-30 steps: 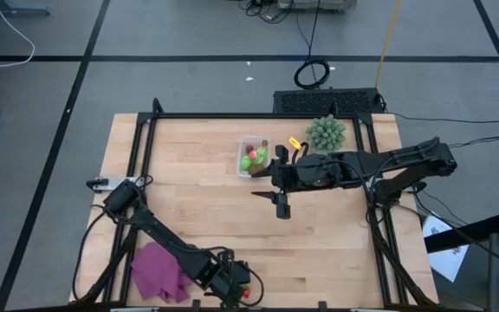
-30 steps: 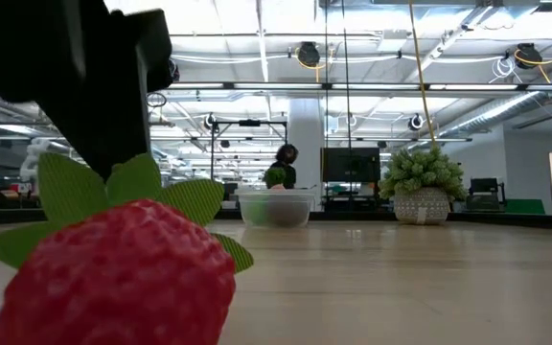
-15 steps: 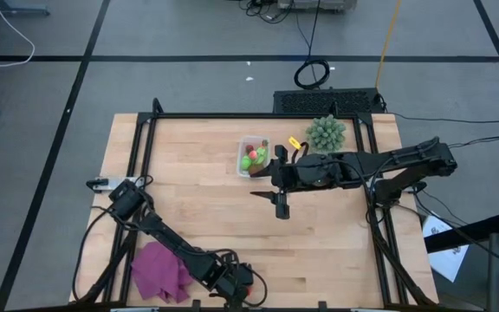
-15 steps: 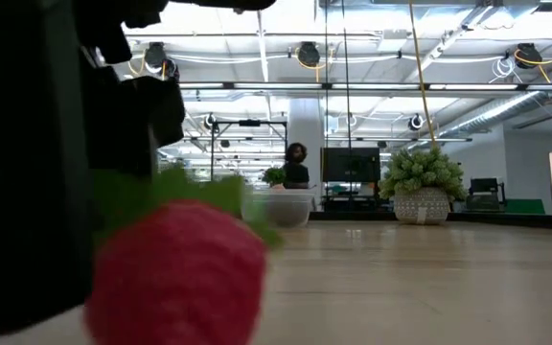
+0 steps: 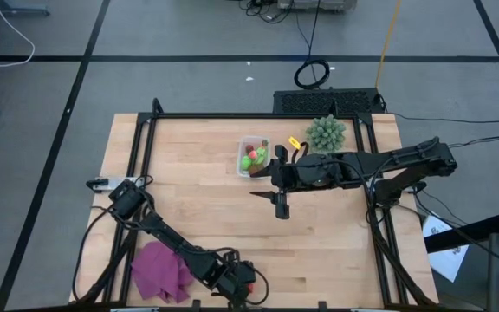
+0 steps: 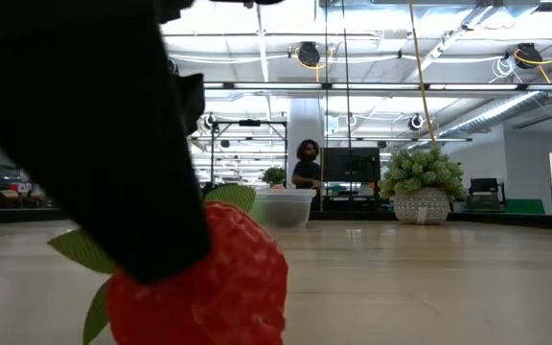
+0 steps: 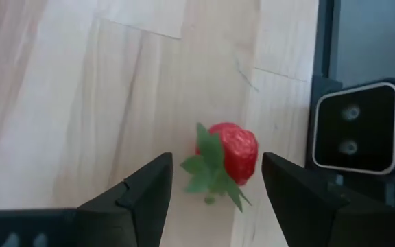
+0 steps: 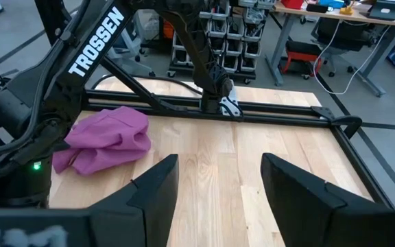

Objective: Pick and placing Produce into tupperware
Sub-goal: Put the strawberry into the transparent bin

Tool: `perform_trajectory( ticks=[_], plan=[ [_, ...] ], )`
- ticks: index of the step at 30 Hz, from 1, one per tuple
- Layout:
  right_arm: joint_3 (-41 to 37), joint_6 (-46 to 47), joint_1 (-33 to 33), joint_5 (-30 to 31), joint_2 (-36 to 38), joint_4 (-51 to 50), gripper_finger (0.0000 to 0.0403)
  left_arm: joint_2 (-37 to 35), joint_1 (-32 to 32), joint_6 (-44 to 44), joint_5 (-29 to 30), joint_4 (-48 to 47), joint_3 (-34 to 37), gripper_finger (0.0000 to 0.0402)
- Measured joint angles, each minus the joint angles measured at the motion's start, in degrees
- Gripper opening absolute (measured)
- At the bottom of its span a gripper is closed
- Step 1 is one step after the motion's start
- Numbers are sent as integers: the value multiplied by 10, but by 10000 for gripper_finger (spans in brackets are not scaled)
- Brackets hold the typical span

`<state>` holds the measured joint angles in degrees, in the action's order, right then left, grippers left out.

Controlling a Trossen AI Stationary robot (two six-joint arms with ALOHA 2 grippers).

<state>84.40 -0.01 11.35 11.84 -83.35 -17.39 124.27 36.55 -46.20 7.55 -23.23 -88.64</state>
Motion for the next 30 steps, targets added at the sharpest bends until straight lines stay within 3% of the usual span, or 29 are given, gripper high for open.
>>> perform_trajectory(
  ticks=[30],
  plan=[
    [0, -2, 0, 0, 0, 0, 201, 20, -21, 11, 2, 10, -2, 227]
  ],
)
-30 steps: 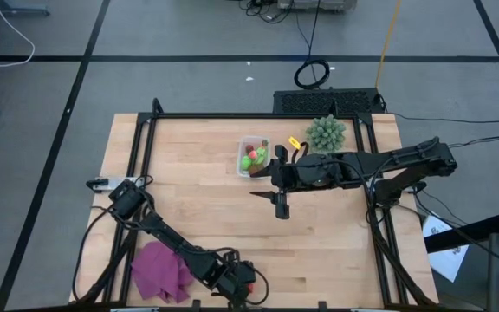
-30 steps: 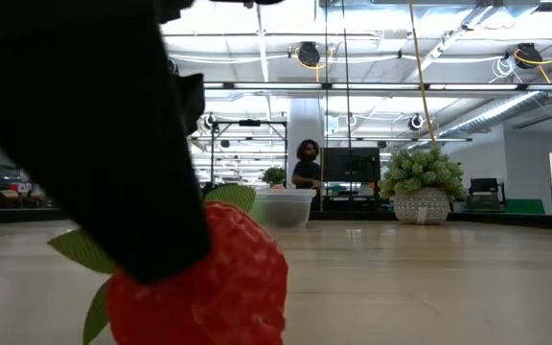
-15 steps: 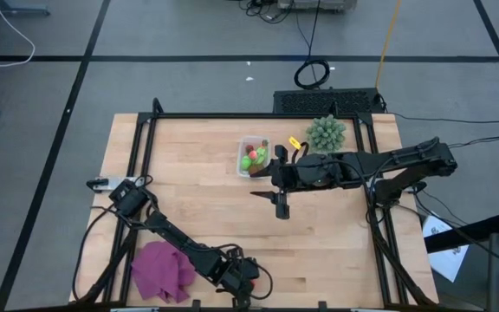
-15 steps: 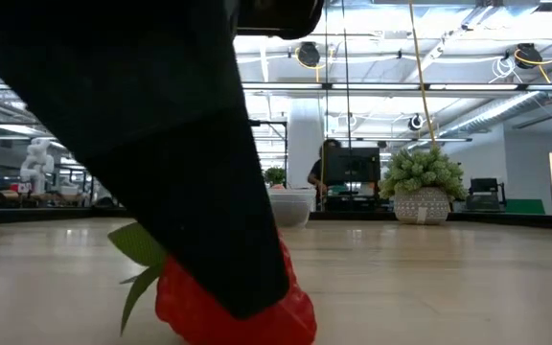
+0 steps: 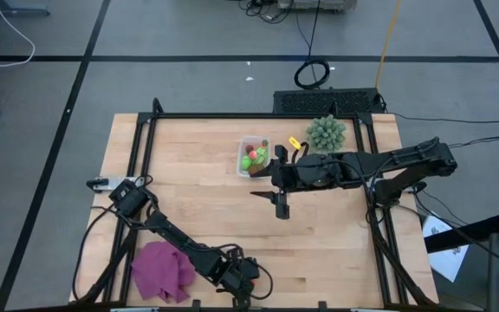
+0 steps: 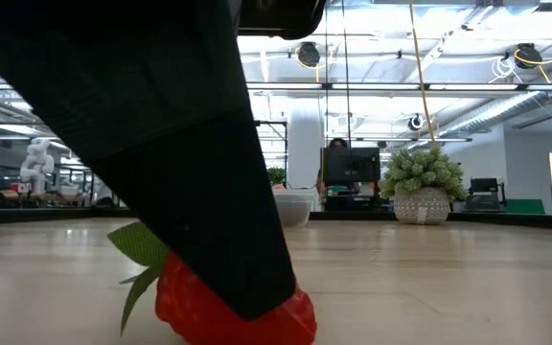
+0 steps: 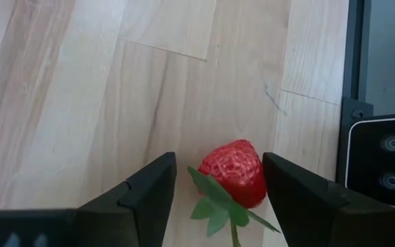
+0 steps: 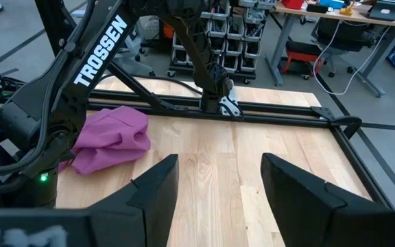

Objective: Pick and placing Produce into tupperware
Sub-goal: Put the strawberry into the transparent bin

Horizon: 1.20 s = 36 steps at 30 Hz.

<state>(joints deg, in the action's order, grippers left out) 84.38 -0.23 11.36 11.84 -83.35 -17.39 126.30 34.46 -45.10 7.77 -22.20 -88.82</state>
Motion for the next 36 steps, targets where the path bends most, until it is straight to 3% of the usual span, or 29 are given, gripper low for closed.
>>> perform_trajectory(
  ticks=[11, 22, 31, 36],
  plan=[
    [0, 0, 0, 0, 0, 0, 201, 0, 0, 0, 2, -1, 0, 223],
    [0, 0, 0, 0, 0, 0, 201, 0, -1, -1, 2, -3, 1, 133],
    [0, 0, 0, 0, 0, 0, 201, -5, -9, 13, -2, -6, 2, 152],
    [0, 0, 0, 0, 0, 0, 201, -20, -21, 30, 27, -27, 4, 154]
  ],
)
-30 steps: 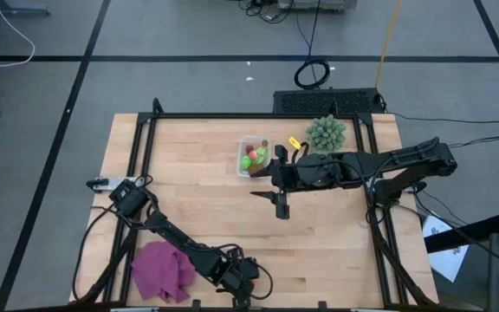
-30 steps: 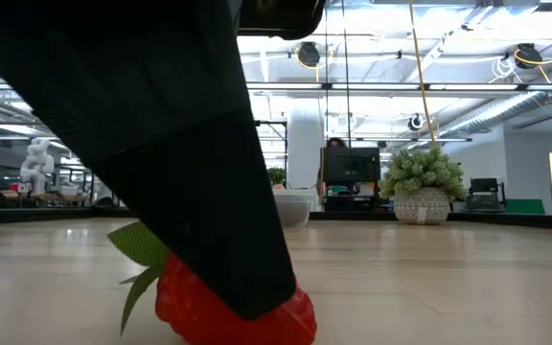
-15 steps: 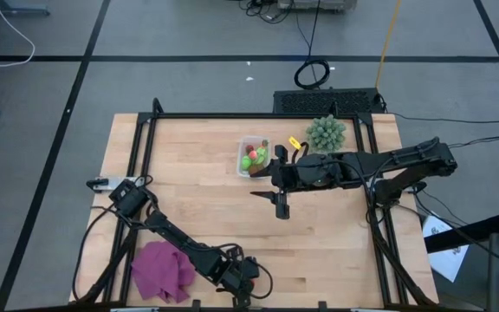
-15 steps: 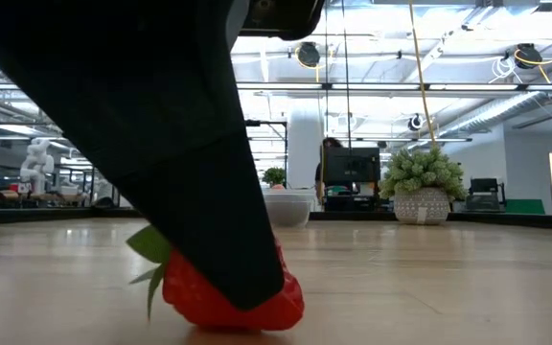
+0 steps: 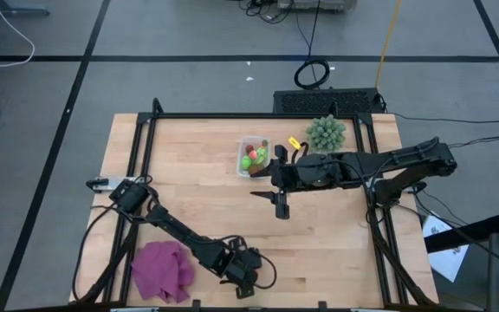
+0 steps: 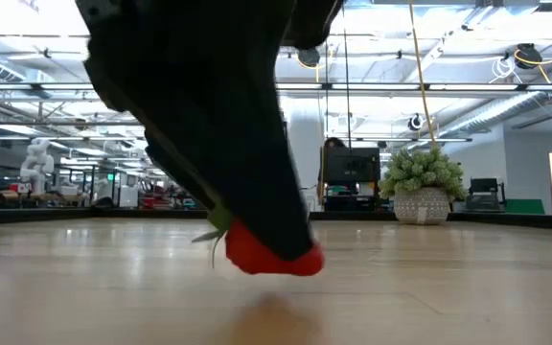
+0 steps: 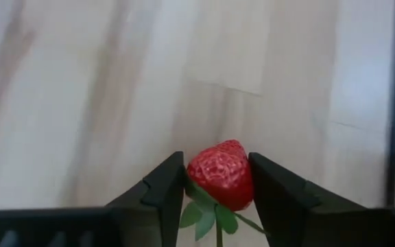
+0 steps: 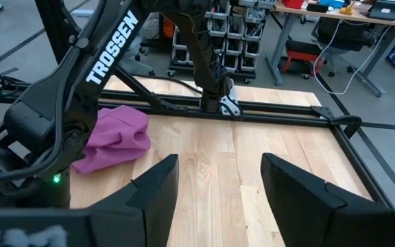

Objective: Pick and placing Produce into tupperware
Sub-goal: Put the strawberry into the transparent bin

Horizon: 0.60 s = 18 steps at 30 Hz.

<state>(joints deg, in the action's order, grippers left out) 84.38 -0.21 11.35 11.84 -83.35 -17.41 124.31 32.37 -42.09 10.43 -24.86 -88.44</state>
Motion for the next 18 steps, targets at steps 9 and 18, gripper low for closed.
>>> perform_trajectory(
  ticks=[9, 18],
  plan=[
    [0, 0, 0, 0, 0, 0, 201, -3, -13, 7, -11, -25, 0, 135],
    [0, -5, 0, 0, 0, 6, 201, -17, -27, 28, -3, -29, -2, 152]
  ],
)
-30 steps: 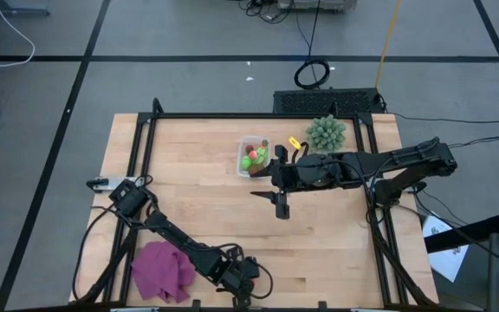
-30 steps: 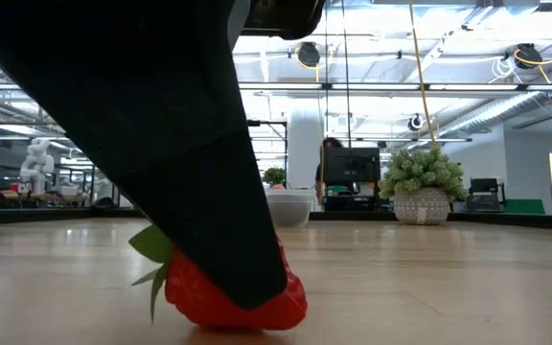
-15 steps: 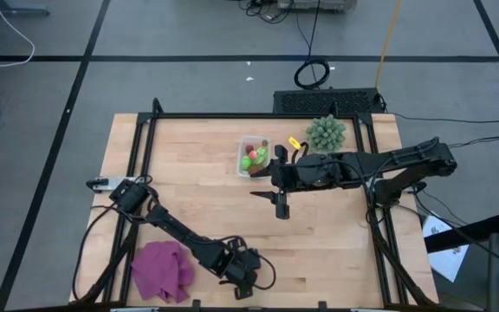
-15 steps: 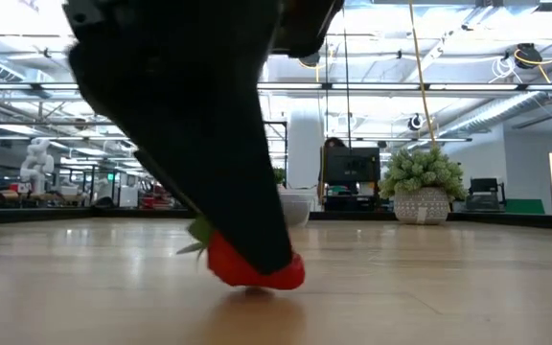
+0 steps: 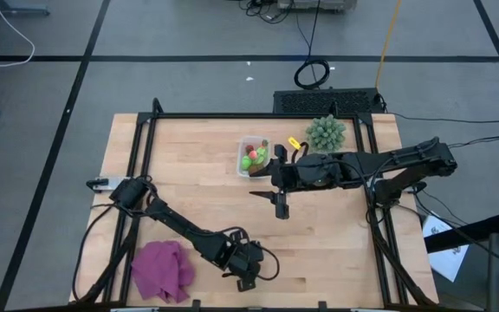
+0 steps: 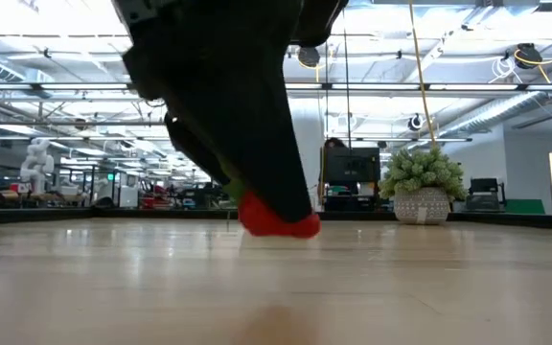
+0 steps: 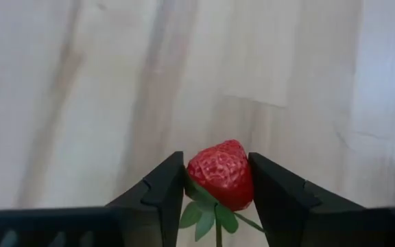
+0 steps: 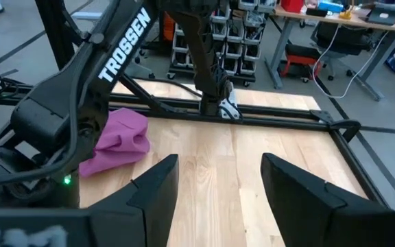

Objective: Pick and placing Produce into tupperware
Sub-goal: Put the strawberry into the transparent bin

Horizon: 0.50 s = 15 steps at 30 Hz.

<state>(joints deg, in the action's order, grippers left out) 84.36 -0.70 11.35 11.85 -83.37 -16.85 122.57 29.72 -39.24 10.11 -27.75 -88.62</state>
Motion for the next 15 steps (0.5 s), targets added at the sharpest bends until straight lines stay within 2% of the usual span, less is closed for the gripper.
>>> perform_trajectory(
  ticks=[15],
  plan=[
    [0, -59, 0, 0, 42, 130, 201, -42, -47, 46, 44, -96, 0, 153]
  ],
)
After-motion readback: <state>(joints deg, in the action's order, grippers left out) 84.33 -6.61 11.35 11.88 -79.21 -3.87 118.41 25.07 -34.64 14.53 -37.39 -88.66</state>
